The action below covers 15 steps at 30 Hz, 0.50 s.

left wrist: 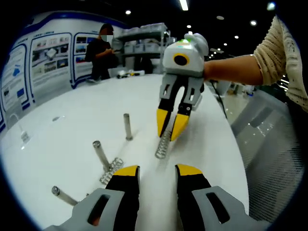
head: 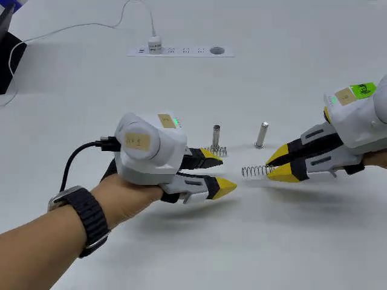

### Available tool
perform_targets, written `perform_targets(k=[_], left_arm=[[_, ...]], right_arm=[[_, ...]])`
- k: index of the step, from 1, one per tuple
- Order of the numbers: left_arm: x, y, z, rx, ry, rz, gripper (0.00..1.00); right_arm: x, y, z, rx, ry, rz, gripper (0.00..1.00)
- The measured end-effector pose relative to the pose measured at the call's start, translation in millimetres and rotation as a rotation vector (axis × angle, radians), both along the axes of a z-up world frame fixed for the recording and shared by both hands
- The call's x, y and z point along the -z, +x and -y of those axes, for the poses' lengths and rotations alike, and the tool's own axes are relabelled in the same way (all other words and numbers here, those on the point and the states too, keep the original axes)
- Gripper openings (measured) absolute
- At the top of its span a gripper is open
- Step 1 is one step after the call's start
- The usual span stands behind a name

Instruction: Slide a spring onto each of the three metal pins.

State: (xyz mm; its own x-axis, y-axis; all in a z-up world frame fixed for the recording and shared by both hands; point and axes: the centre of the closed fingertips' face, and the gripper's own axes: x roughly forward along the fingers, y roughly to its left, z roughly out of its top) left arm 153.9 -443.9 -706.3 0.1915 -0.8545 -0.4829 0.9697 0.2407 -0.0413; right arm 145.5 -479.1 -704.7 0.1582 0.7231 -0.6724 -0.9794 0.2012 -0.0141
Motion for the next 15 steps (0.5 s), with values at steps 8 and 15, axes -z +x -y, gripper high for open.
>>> perform_targets(k=[8,15], left_arm=[[-0.1,-5.3,4.8,0.038,0.008,0.016,0.23],[-2.2,-6.9,6.7,0.059,0.015,0.033,0.16]], right_arm=[[-6.5,-5.5,-13.0,-0.046,-0.022,0.009,0.12],[-8.2,-8.7,-20.3,-0.07,-0.052,0.012,0.12]])
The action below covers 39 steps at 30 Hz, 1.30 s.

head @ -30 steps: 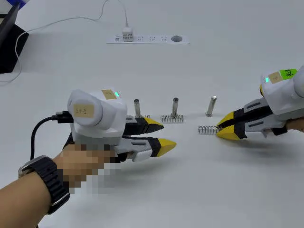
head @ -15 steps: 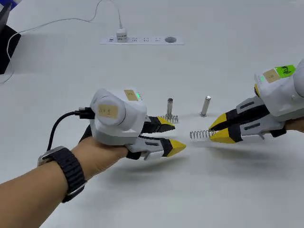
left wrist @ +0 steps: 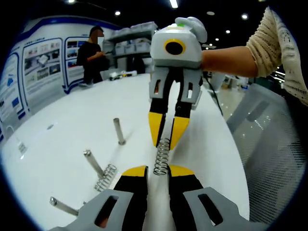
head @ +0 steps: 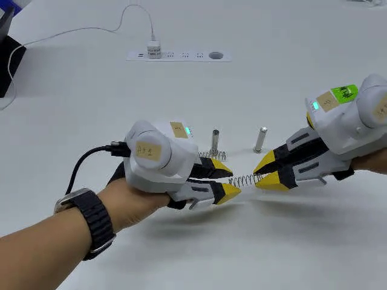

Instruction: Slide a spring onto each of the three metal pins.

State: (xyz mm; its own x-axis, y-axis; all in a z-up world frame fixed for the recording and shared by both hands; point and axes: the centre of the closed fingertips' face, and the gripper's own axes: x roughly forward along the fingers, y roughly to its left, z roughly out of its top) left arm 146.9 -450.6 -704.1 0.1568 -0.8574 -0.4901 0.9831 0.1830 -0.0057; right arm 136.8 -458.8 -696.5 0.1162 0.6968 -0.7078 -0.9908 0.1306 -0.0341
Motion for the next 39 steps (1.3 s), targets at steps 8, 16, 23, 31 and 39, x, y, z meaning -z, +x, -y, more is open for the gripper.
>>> perform_targets(k=[8,16,23,31,39], left_arm=[[1.1,-3.1,1.5,0.021,0.017,0.017,0.12],[-2.0,-4.2,4.3,0.033,0.016,0.027,0.11],[-4.7,-5.6,5.9,0.042,0.013,0.037,0.11],[-5.4,-8.2,8.3,0.053,0.013,0.047,0.11],[-8.9,-7.6,11.7,0.055,-0.003,0.06,0.11]], right_arm=[[-7.5,-1.9,-1.7,-0.002,-0.016,0.009,0.12],[-22.5,-4.1,-7.7,-0.011,-0.035,0.041,0.11],[-32.1,-5.7,-17.4,-0.034,-0.049,0.068,0.12],[-35.5,-7.0,-26.0,-0.035,-0.094,0.061,0.12],[-31.9,-5.5,-25.4,-0.027,-0.16,0.049,0.13]])
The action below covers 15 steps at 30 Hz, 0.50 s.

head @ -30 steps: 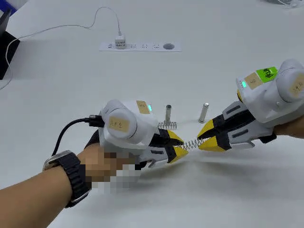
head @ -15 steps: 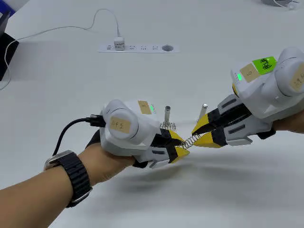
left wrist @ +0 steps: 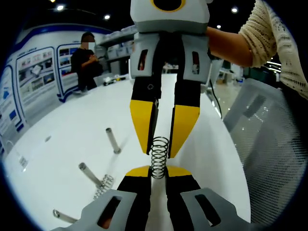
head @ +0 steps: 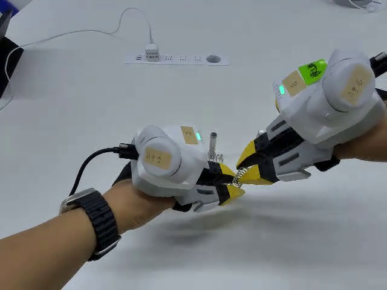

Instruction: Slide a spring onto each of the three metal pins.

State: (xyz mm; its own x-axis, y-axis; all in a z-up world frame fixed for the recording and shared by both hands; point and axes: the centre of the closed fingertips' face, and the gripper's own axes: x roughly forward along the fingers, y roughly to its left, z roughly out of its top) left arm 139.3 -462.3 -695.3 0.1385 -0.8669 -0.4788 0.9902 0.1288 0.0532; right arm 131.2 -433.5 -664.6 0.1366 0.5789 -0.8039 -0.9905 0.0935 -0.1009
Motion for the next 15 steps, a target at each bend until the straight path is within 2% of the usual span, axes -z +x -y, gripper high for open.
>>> perform_targets(k=[5,15], left_arm=[[-1.9,2.0,-1.2,-0.007,-0.003,0.005,0.11],[-4.4,3.4,-0.7,-0.018,-0.009,0.008,0.11]], right_arm=[[4.4,3.2,4.2,0.02,-0.022,-0.007,0.15],[3.3,5.0,4.9,0.039,-0.039,-0.012,0.12]])
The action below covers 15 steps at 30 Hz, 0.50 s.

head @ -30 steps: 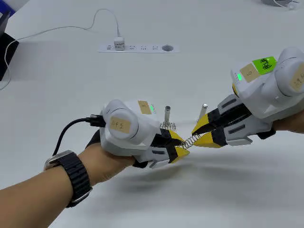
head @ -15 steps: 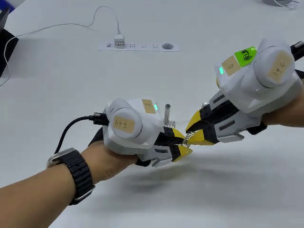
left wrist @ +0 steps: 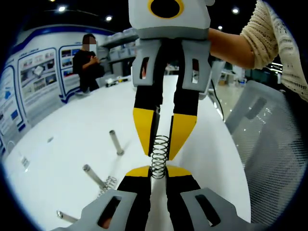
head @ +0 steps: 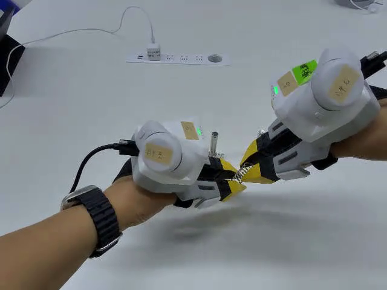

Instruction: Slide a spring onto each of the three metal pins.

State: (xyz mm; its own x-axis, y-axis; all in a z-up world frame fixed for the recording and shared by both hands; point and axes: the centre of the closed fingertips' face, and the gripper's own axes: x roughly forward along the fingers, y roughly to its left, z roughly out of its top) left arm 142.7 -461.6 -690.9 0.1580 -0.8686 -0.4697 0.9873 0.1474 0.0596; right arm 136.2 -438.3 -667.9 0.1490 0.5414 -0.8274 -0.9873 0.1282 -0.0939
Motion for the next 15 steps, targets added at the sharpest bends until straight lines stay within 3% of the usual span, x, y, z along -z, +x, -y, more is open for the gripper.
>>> perform_targets(k=[15], left_arm=[[-6.2,8.0,-9.8,-0.052,-0.048,-0.017,0.21]], right_arm=[[-5.0,3.8,6.1,0.007,-0.027,0.005,0.12]])
